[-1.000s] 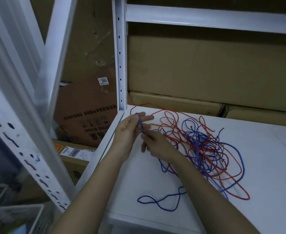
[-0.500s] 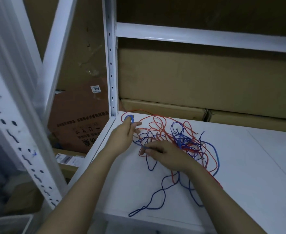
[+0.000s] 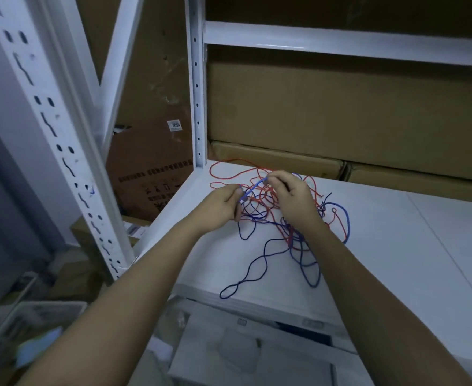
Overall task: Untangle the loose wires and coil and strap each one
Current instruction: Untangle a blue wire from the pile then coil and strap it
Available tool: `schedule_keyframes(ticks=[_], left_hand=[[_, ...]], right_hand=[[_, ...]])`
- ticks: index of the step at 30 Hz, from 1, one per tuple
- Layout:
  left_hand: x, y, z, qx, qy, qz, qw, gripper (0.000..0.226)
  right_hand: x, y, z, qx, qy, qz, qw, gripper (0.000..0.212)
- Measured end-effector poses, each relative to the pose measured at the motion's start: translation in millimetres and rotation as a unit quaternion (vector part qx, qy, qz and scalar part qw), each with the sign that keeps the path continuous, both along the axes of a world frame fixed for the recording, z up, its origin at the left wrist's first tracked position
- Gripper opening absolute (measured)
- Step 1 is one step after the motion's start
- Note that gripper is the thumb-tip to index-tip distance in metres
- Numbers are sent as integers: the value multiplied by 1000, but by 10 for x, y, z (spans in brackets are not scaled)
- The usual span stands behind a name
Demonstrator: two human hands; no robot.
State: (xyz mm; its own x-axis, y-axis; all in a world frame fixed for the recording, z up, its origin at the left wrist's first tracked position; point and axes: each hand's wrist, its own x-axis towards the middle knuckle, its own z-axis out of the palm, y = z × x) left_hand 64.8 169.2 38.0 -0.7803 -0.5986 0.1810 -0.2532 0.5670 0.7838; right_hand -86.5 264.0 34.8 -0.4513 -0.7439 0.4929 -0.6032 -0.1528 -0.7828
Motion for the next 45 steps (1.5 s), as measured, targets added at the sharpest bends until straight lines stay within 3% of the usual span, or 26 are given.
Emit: schedule_keyframes(ticks=[5,10,14,18,20,22,24,26,28,31,35,39,42,45], left_hand=[[41,280,192,167,92,-69,979,40],[46,398,262,252,173,-99,947,39],[-170,509,319,275,239,-65,929,50],[-364,539,313,315,294,-17,902,30],[-415,515,274,293,280,-1,914,30],[-444,477,224,228,251,26,940,32],[-445,440,166,138,198,68,968,27],[-372,370,75,0,76,103,992,18],[-282,276,-15,-114,-61,97,987,16],[-235,225,-13,-179,-170,73,966,8],[-210,260,32,-139,-152,39,978,15],[-209,235,83,-71,-158,-19,985,29],[-211,183,98,-53,-169,-37,983,28],[-222,123,55,-1,-103,8,995,28]], right_hand=[[-111,-94,44,-8,-53,-30,998,25],[-91,-124,-94,205,-8,9,979,57],[-87,1,-267,311,142,37,939,34],[-35,143,-397,353,315,12,881,33],[21,182,-411,366,374,46,851,32],[55,203,-411,361,370,84,852,28],[32,244,-379,334,319,103,881,24],[-26,312,-365,299,255,102,914,19],[-111,369,-357,258,200,80,942,17],[-179,351,-294,180,199,56,962,23],[-213,243,-206,111,258,4,960,23],[-305,64,-225,129,382,-16,915,22],[-372,31,-337,160,343,-33,925,25],[-443,158,-451,203,288,-66,934,36]])
